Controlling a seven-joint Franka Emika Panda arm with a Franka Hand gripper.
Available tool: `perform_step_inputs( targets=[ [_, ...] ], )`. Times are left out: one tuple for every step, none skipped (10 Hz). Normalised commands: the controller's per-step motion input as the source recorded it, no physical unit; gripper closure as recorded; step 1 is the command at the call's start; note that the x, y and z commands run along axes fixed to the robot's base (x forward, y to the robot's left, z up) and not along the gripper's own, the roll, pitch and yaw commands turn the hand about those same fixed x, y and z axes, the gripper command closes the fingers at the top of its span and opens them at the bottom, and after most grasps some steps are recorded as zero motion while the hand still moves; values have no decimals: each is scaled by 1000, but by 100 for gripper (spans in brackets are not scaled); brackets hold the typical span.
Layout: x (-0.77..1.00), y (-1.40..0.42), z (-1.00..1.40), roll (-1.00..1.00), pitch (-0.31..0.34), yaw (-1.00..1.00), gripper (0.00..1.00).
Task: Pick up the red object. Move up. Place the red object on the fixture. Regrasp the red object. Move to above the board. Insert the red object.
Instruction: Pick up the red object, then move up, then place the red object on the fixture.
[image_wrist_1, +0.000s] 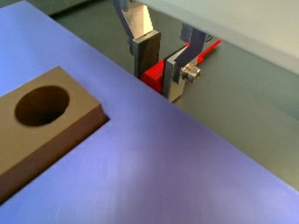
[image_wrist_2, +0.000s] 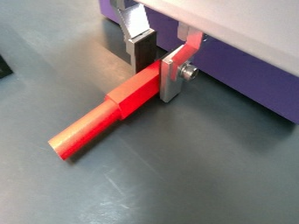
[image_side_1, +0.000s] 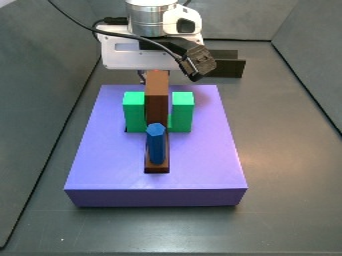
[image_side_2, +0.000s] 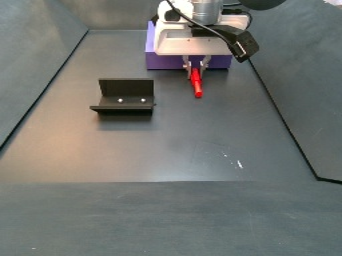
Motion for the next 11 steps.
perform_step_inputs(
  targets=[
    [0, 0, 0, 0, 0, 0, 100],
    [0, 0, 0, 0, 0, 0, 100],
    [0, 0, 0, 0, 0, 0, 100],
    [0, 0, 0, 0, 0, 0, 100],
    [0, 0, 0, 0, 0, 0, 100],
    [0, 0, 0, 0, 0, 0, 100],
    [0, 0, 833, 0, 0, 0, 100],
    [28, 53, 683, 6, 44, 29, 100],
    [27, 41, 526, 1, 63, 28, 100],
    [40, 17, 183, -18, 39, 17, 100],
    [0, 63, 0, 0, 14, 0, 100]
  ],
)
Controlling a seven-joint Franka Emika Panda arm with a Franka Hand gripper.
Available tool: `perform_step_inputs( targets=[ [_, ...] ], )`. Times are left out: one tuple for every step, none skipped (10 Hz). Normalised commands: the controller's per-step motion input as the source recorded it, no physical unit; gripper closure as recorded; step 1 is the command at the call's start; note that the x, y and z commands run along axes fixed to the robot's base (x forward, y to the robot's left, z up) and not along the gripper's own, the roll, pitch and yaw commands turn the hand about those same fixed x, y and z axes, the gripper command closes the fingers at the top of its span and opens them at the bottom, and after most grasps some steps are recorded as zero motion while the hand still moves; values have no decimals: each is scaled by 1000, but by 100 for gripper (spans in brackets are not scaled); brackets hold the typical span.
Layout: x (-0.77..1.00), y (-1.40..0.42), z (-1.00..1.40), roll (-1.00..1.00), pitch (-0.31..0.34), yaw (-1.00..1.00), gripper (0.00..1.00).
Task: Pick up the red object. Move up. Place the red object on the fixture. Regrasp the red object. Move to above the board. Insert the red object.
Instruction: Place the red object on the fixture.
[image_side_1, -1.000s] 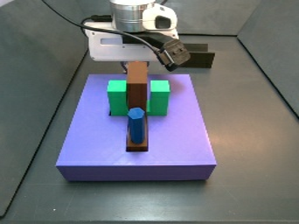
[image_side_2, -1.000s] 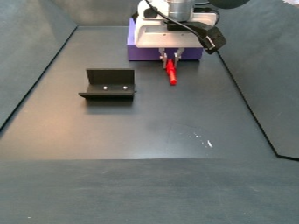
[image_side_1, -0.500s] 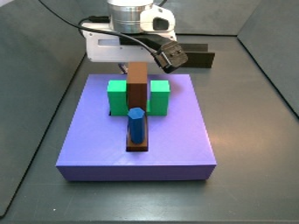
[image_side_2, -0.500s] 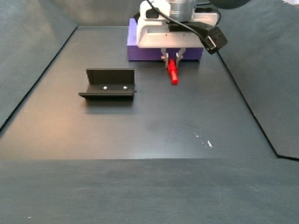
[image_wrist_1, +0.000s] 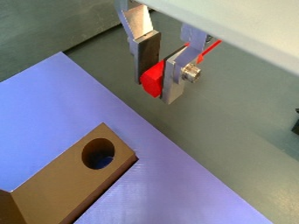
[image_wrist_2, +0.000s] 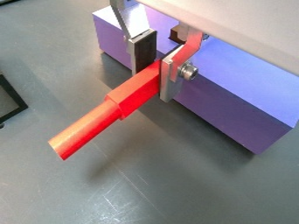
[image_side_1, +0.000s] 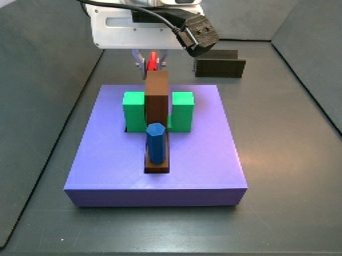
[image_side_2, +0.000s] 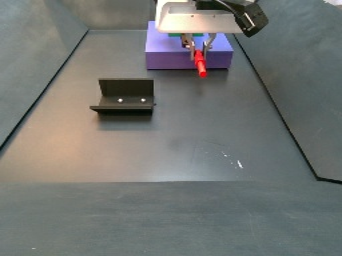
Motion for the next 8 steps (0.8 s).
perform_step_inputs(
  targets=[
    [220, 397, 163, -317, 174, -6, 100],
    [280, 631, 297, -600, 103, -91, 100],
    [449, 540, 423, -660, 57, -111, 100],
    [620, 363, 537, -817, 114, -71, 100],
    [683, 263, 491, -831, 151, -89, 100],
    [666, 137, 351, -963, 157, -111, 100],
    [629, 109, 203, -1000, 49, -149, 100],
    [697, 60, 137, -1000, 20, -177, 100]
  ],
)
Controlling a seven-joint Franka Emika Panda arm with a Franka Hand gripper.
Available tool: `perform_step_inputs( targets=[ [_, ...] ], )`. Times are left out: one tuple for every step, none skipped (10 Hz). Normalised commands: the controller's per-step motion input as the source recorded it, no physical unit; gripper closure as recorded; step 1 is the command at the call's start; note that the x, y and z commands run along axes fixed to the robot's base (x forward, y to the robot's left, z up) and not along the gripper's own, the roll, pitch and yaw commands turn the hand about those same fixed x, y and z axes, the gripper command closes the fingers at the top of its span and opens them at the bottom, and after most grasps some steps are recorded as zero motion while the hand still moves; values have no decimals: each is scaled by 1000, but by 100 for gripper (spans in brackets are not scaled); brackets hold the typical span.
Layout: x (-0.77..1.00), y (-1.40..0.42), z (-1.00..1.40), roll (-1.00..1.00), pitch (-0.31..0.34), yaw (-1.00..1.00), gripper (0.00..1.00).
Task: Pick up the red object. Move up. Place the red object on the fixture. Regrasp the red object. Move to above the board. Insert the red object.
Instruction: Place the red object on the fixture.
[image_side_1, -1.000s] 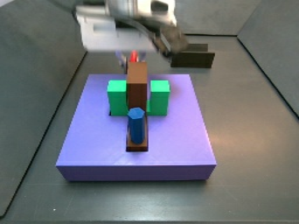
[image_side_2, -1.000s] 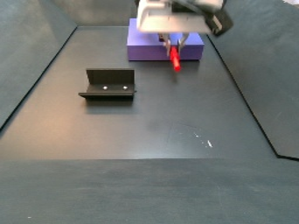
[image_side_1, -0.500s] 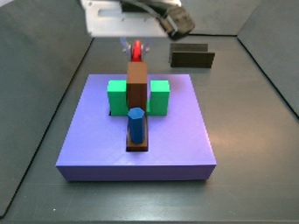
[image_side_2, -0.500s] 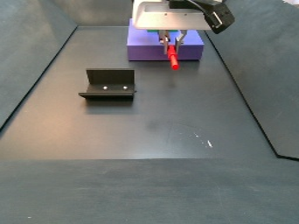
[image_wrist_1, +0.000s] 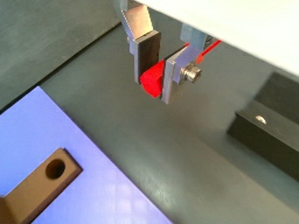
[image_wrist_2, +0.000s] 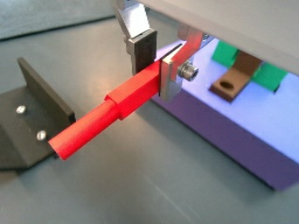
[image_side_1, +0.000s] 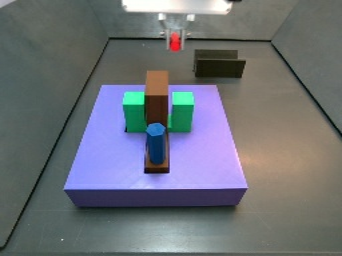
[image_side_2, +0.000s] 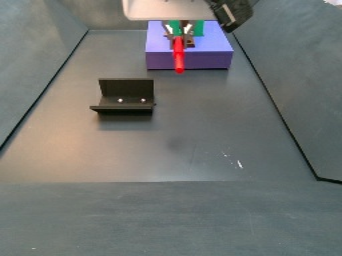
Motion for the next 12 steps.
perform_step_inputs(
  targets=[
    [734, 23, 86, -1000, 6, -197, 100],
    [766, 37, 0, -1000, 0, -220, 100],
    [754, 80, 0, -1000, 0, -240, 100],
    [731, 117, 0, -1000, -54, -234, 100],
    [634, 177, 9, -1000, -134, -237, 100],
    [546, 223, 29, -1000, -189, -231, 100],
    [534, 277, 63, -1000, -209, -211, 100],
    [689, 329, 0, -891, -149, -151, 100],
    [789, 337, 0, -786, -34, -94, 100],
    [811, 380, 0, -700, 0, -46, 100],
    [789, 369, 0, -463, 51, 0, 100],
    [783, 280, -117, -257, 106, 66, 100]
  ],
)
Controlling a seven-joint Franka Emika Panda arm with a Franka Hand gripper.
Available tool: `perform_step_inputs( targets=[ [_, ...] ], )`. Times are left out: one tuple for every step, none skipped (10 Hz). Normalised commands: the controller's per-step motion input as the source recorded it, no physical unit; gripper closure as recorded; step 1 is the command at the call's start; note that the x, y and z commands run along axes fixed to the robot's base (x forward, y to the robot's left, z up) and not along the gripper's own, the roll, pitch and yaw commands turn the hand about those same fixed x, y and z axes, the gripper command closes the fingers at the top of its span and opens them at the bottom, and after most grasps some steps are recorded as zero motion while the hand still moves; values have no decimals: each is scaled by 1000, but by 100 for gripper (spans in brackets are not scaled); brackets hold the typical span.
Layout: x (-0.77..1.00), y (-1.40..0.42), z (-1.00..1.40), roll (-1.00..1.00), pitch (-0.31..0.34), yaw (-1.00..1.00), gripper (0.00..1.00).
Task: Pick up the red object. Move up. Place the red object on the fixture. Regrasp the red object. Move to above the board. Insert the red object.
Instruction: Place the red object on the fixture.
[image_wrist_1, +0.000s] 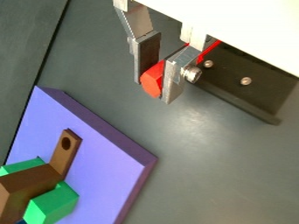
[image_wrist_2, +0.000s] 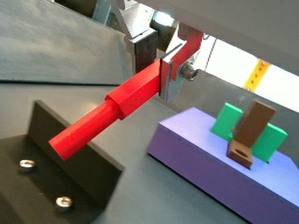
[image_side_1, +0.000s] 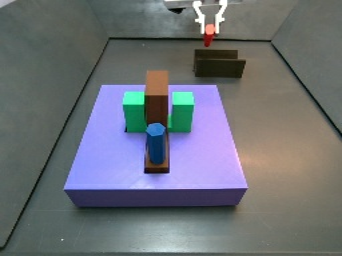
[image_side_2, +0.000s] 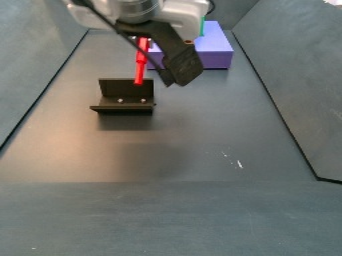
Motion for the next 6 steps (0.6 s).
perform_step_inputs(
  targets=[
    [843, 237, -260, -200, 163, 117, 100],
    [843, 217, -380, -286, 134, 97, 100],
    [797, 211, -371, -220, 117, 111, 100],
    [654, 191, -303, -114, 123, 86, 100],
    [554, 137, -360, -157, 40, 57, 100],
    [531, 120, -289, -129, 66, 51, 100]
  ],
)
